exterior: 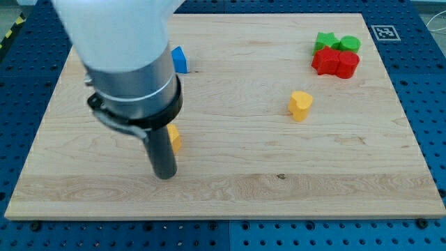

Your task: Slide the yellow hexagon towards blue cube

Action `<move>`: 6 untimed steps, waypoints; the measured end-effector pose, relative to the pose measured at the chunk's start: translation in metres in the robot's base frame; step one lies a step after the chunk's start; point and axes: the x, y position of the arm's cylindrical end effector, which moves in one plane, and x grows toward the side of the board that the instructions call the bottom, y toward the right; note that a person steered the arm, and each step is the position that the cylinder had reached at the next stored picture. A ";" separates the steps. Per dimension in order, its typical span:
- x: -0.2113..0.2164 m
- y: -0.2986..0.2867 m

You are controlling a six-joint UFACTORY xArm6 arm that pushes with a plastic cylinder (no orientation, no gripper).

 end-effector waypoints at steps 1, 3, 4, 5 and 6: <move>-0.033 0.002; -0.099 0.002; -0.132 0.002; -0.150 0.004; -0.146 0.032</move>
